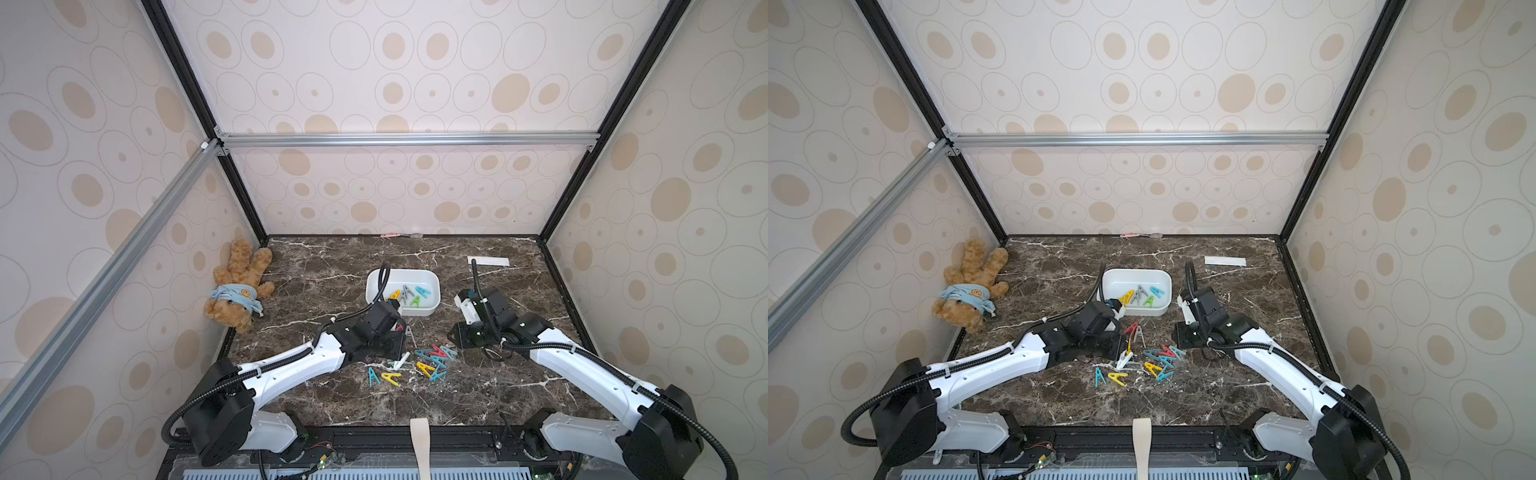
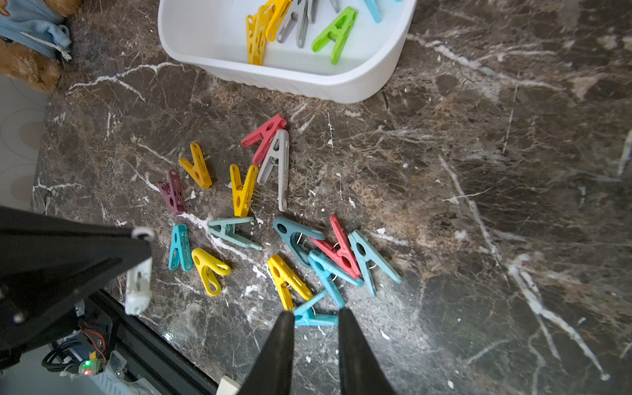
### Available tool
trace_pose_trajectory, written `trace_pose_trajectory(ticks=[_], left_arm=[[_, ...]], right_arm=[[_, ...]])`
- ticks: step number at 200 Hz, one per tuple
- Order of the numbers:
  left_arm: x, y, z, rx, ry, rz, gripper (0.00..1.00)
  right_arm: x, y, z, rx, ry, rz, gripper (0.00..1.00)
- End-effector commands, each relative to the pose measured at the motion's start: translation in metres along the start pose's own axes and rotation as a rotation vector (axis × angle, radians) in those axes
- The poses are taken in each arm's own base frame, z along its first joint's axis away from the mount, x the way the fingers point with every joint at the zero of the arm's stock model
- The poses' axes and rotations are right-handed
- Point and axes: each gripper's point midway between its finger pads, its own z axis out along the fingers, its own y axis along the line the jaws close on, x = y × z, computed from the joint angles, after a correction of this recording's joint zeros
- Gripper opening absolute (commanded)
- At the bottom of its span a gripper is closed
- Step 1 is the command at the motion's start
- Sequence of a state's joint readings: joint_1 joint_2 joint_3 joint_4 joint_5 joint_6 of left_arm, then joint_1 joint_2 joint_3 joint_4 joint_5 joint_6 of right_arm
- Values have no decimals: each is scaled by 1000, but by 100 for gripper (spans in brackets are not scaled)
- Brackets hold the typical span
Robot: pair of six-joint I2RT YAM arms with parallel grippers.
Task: Put the clothespins into the storage box
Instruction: Place the clothespin in the storage box.
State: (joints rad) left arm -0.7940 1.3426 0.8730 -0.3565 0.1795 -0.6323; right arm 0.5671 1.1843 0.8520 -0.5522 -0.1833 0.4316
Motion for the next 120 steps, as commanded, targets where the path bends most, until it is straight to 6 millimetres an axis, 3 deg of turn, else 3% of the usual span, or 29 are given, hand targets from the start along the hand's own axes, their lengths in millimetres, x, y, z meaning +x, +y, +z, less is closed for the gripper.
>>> trace_pose_trajectory(ticks=[1, 26, 85, 120], left_arm=[[-28, 6, -10, 19, -52, 37, 4], [-66, 23, -10, -17, -110, 31, 4], [-157, 57, 12, -103, -225, 0, 4], [-192, 72, 38, -172, -222, 6, 4]], right_arm=[[19, -9, 0, 33, 61, 27, 26], [24, -14, 1, 57, 85, 28, 26], [20, -13, 10, 50, 79, 33, 26], [21, -11, 19, 30, 96, 24, 27]])
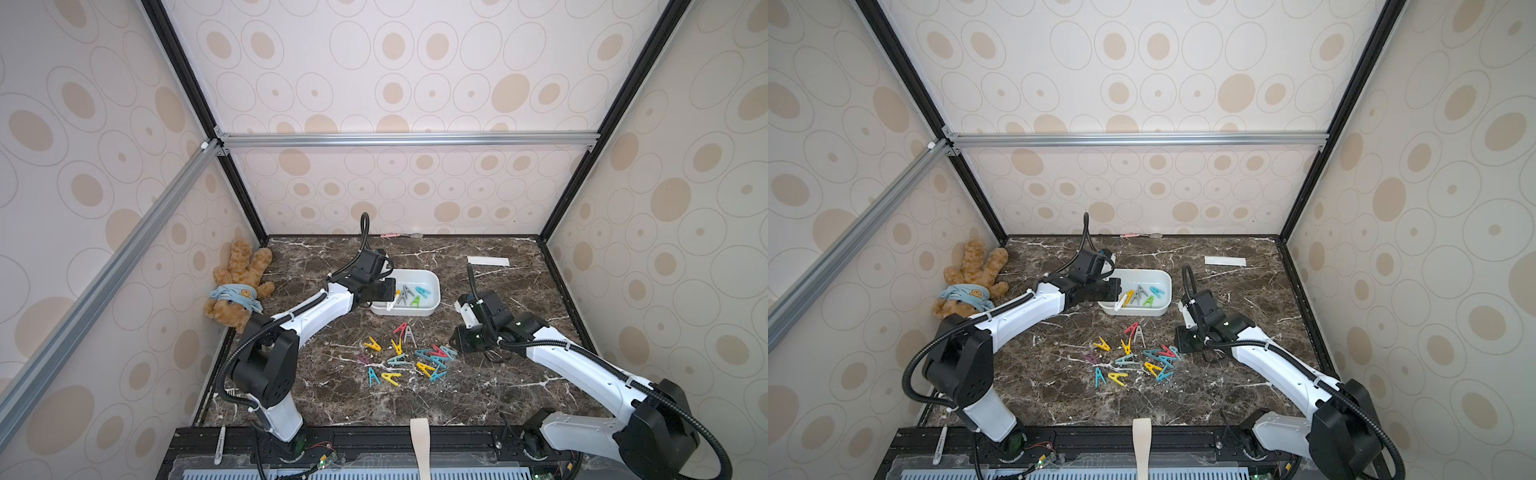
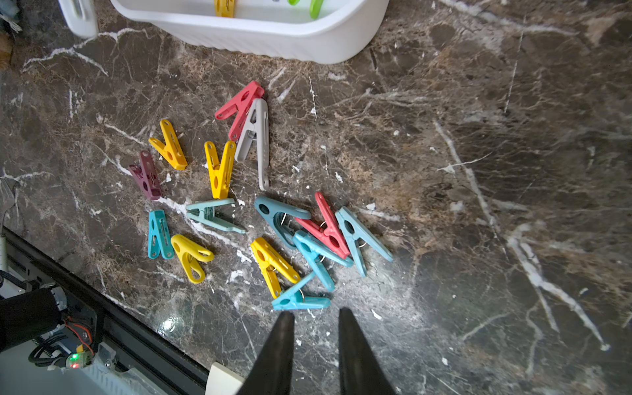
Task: Put the clothespins into the storage box
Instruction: Place the clothespin in the storage box.
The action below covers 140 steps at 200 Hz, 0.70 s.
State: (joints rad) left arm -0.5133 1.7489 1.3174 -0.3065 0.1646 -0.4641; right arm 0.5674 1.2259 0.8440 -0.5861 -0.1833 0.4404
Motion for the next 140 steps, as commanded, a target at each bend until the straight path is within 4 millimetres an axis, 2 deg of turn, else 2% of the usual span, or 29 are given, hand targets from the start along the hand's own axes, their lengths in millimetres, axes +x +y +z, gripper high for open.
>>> trace_pose_trajectory(ticks=[1, 30, 52, 71, 113, 140], left_arm=[[-30, 5, 13, -43, -42, 46, 4], [-38, 10, 42, -57, -21, 24, 4], [-42, 10, 55, -53, -13, 6, 4], [-44, 14, 63, -73, -9, -5, 5], [-31, 22, 80, -95, 31, -19, 8], [-29, 22, 82, -91, 30, -28, 13]], right_arm=[[5, -2, 8, -4, 21, 0, 27], [5, -5, 10, 7, 10, -19, 28], [5, -6, 12, 12, 11, -30, 28], [7, -8, 15, 13, 11, -34, 29], [12, -12, 20, 21, 24, -49, 29], [11, -12, 18, 25, 12, -57, 30]])
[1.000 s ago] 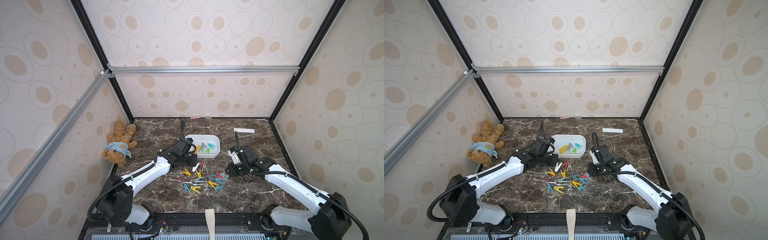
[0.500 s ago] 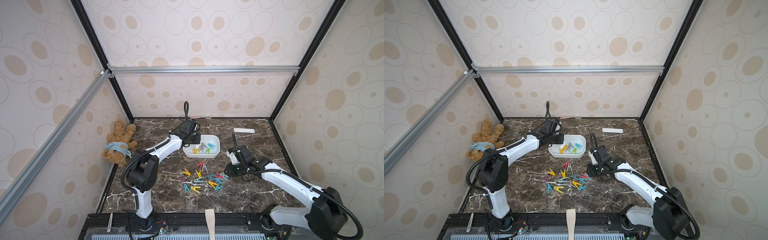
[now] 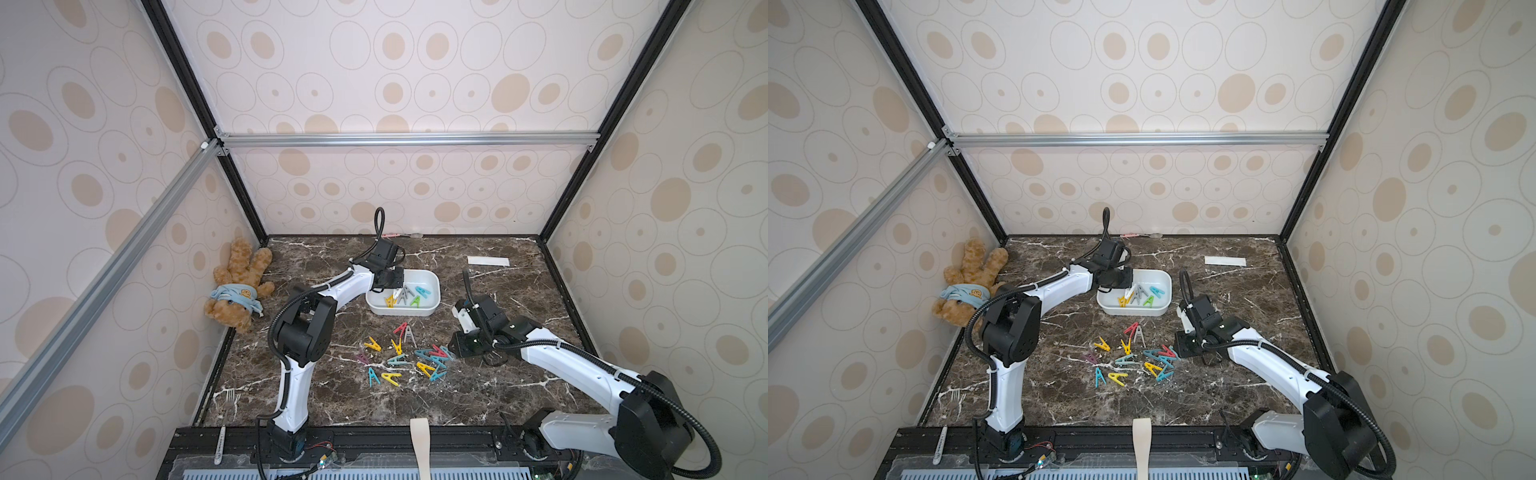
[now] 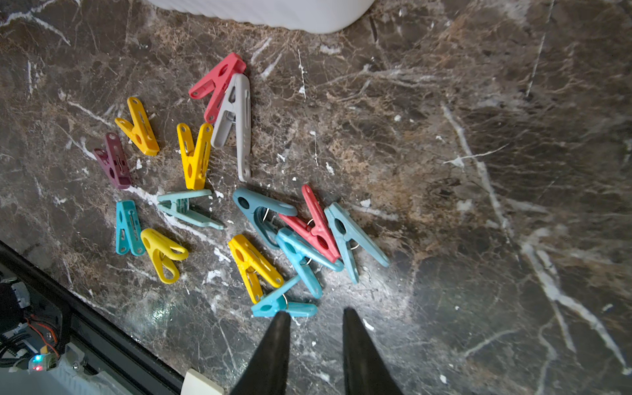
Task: Put the clothespins into the storage box
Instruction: Place the clothespin in the storage box.
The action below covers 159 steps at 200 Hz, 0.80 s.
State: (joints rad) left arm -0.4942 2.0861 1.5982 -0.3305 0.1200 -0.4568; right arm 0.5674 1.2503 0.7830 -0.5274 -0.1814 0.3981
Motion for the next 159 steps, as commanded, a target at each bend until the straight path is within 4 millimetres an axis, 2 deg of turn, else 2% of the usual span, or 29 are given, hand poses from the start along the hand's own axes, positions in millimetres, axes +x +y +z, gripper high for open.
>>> trace_pose_trajectory(ticks=[1, 34, 54, 71, 109, 133, 159], left_arm=[[-11, 2, -3, -8, -22, -17, 13], [-13, 1, -8, 1, -32, -16, 20], [-16, -1, -13, 6, -42, -12, 21], [-21, -4, -22, 14, -60, -9, 22], [-29, -10, -51, 41, -104, -3, 31], [-21, -14, -74, 68, -117, 11, 37], [0, -8, -96, 69, -115, 19, 40]], right_arm=[[0, -3, 0, 13, -12, -20, 30], [1, -4, -1, 18, -16, -21, 30], [0, -5, -2, 23, -16, -25, 30], [-1, -5, -5, 32, -20, -32, 30], [-3, -7, -6, 53, 4, -62, 30], [3, -11, 3, 73, 37, -79, 30], [6, -18, 14, 106, 73, -95, 29]])
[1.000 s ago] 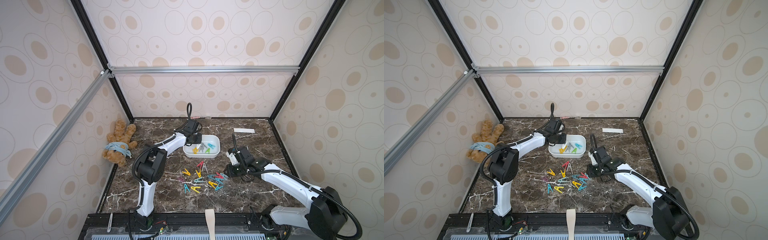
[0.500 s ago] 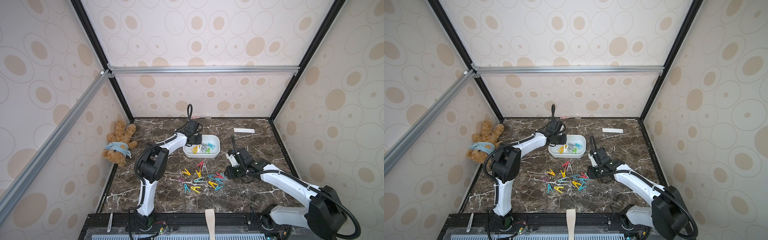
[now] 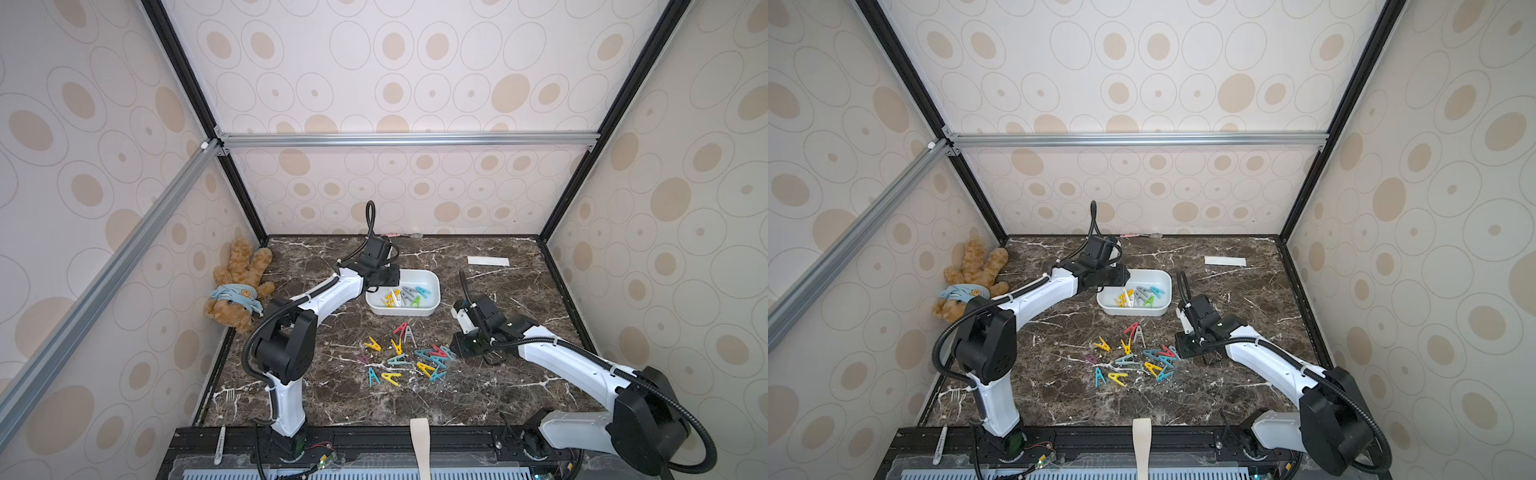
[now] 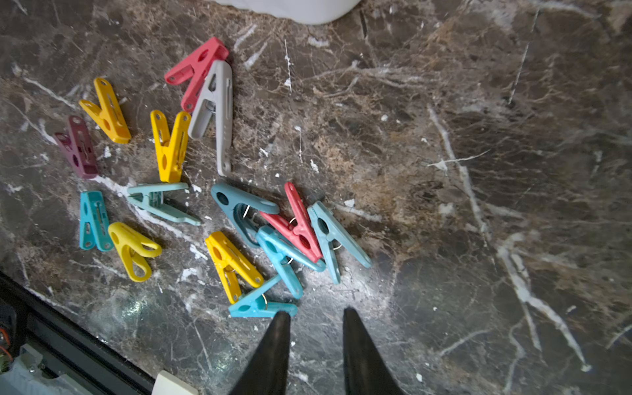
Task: Put the clothespins into the storage box
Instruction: Place the clothespin in the storage box, then pick up the clothespin from the center of the board.
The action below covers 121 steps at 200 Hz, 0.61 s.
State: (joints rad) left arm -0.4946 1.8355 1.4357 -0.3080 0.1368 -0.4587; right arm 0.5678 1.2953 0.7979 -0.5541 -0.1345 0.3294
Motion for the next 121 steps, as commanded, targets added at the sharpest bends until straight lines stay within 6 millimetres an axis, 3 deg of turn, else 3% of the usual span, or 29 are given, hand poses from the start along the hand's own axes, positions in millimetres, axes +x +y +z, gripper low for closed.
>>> trace_pose_trajectory(ticks=[1, 56, 121], left_arm=[[8, 1, -24, 14, -17, 15, 40], [56, 18, -62, 14, -10, -19, 41], [59, 23, -79, -2, -41, -18, 42]], right_arm=[[3, -6, 8, 43, 39, -36, 29], [3, 0, 35, 31, 108, -59, 24], [12, -11, 55, 87, 164, -57, 22]])
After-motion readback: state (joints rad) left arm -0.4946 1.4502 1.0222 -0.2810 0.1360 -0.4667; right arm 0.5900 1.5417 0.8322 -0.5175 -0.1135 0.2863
